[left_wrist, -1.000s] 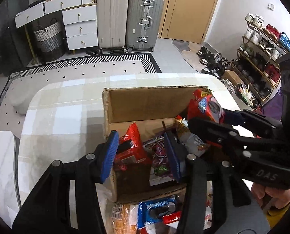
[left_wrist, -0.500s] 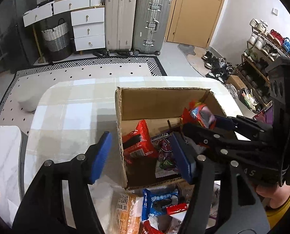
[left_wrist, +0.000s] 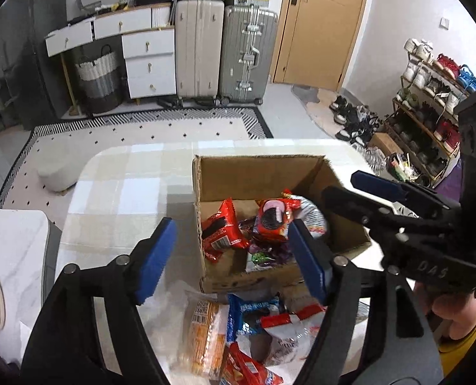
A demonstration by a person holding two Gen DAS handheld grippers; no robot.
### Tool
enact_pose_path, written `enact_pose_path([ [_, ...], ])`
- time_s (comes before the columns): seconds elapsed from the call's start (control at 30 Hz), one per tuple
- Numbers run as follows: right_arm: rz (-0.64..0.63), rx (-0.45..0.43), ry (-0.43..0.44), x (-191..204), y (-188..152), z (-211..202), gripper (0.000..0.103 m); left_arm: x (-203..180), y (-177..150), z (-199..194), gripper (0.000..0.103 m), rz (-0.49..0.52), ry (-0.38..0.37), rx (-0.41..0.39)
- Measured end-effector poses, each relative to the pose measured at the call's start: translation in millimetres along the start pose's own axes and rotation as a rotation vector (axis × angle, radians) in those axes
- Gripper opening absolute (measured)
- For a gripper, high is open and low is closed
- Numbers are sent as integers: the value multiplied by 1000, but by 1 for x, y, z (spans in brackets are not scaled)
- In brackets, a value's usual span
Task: Organize snacks
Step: 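Open both tools to release the packs into the box, then withdraw both tools from the box toward the remaining snacks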
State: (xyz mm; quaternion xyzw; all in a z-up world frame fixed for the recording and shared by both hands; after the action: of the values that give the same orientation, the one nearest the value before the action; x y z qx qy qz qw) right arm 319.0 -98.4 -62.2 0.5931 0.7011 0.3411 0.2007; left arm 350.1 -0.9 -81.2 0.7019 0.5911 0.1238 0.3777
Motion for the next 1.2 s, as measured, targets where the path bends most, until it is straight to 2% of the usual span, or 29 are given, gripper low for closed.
enact_pose_path([
  [0.07, 2, -37, 0, 1, 2, -21, 66, -8, -2, -20, 77, 7, 8, -28],
  [0.13, 2, -73, -1, 2, 5, -42, 72, -16, -5, -37, 80, 10, 12, -52],
  [0.3, -13, -186, 4, 11, 5, -105, 75, -38, -15, -85, 80, 22, 16, -103],
  [0.43, -1, -270, 24, 20, -2, -158, 84, -52, -25, -125, 81, 26, 15, -145],
  [0.57, 2, -317, 44, 27, -11, -196, 85, -69, -39, -163, 84, 37, 19, -181],
  [0.7, 3, -371, 53, 33, -26, -236, 91, -85, -59, -204, 86, 39, 15, -222],
  [0.8, 3, -411, 52, 37, -40, -263, 96, -95, -76, -233, 93, 45, 21, -255],
  [0.83, 8, -425, 50, 38, -46, -272, 98, -97, -82, -241, 100, 46, 20, -265],
  [0.87, 12, -431, 53, 37, -49, -277, 99, -99, -87, -248, 102, 46, 22, -275],
  [1.03, 23, -446, 38, 37, -82, -294, 102, -107, -123, -287, 102, 44, 34, -316],
  [1.2, 28, -455, 9, 32, -116, -294, 102, -97, -168, -302, 102, 36, 74, -336],
])
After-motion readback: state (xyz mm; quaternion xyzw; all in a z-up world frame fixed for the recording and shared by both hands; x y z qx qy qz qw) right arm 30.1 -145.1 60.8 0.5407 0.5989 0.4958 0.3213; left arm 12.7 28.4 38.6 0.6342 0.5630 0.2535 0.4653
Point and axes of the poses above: each gripper's, at about its wrist camera, not at the fingertips, and z roughly the way its jaws point, x to its left, y to its top, the point moved 7 cm from there along z, roughly the way its jaws point, and after that the axes turned 14 degrees about -y, right-handed, at the moved point
